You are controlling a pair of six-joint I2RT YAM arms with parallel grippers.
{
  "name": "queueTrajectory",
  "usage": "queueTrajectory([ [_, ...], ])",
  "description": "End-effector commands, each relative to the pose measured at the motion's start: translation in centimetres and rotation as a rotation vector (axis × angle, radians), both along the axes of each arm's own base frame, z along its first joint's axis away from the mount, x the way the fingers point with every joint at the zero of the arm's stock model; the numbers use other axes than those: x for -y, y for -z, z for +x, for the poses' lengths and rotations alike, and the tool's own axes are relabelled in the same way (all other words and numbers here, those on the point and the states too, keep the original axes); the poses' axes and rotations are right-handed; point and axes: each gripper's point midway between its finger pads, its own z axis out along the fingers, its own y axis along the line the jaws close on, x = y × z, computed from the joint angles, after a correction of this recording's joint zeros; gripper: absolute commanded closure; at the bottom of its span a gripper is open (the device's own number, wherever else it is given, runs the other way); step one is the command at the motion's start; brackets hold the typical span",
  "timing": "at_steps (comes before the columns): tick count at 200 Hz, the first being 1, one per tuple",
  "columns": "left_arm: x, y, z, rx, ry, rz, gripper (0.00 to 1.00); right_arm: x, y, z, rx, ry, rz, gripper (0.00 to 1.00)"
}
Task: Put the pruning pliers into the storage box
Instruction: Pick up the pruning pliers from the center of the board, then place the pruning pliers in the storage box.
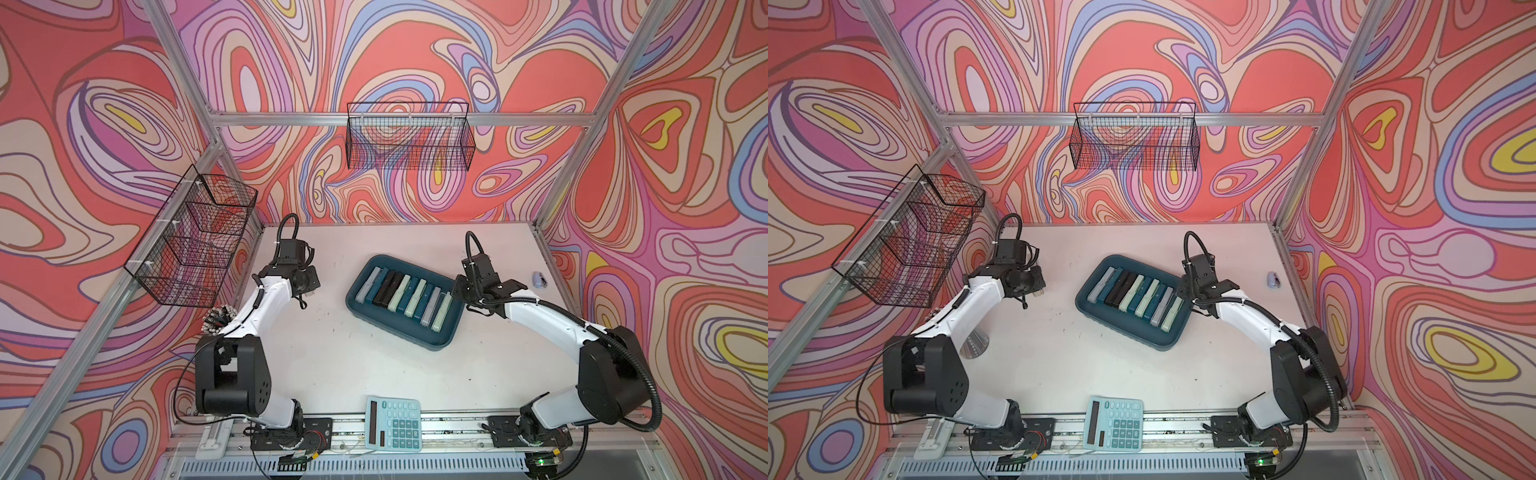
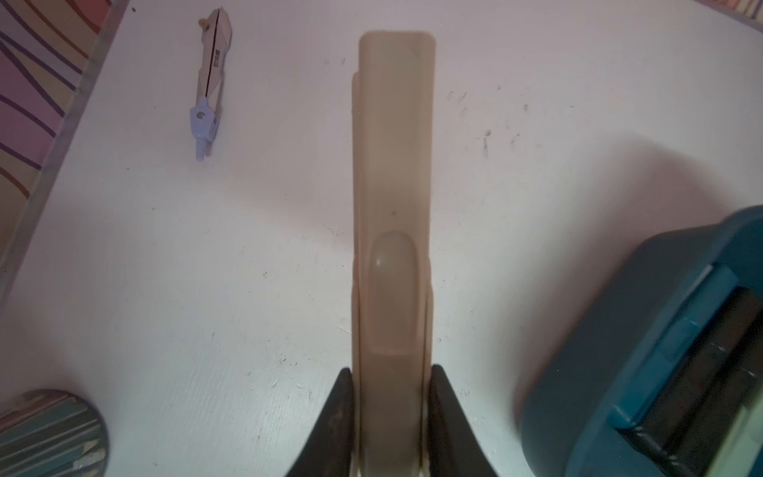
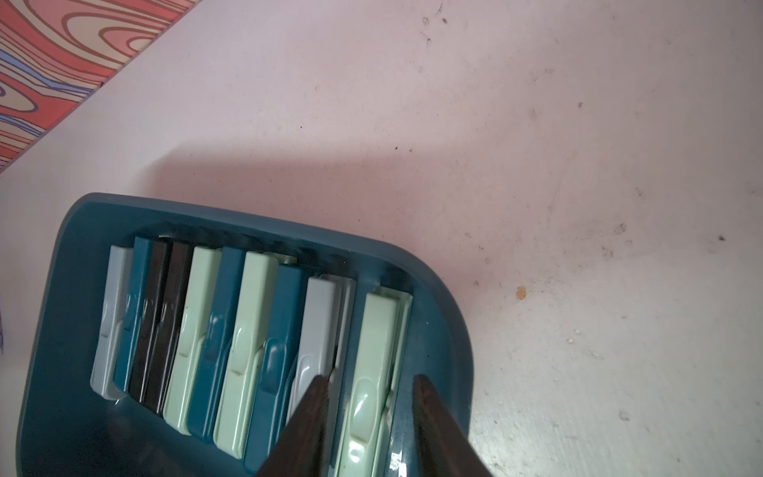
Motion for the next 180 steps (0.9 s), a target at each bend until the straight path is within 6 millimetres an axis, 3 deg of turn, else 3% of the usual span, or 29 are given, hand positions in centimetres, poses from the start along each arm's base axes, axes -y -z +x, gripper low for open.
queueTrajectory([
  [1, 3.4, -2.2, -1.4, -0.005, 0.129, 0.004, 0.90, 0.5, -1.8, 0.4, 0.041, 0.014, 0.000, 0.64],
  [66, 16.4, -5.2, -3.4, 0.086, 0.377, -0.037, 0.90, 0.9, -2.3, 0.4, 0.054, 0.029, 0.018, 0.64],
  [125, 26.7, -3.8, -6.3, 0.026, 0.580, -0.102, 0.90, 2.7, -2.6, -0.8, 0.059, 0.069, 0.011, 0.64],
  [158, 31.0, -2.4, -7.6, -0.021, 0.664, -0.133, 0.90, 3.4, -2.5, -1.1, 0.060, 0.082, 0.016, 0.64],
  [180, 32.7, -0.7, -8.0, -0.064, 0.686, -0.135, 0.90, 3.8, -2.5, -1.2, 0.061, 0.092, 0.016, 0.64],
])
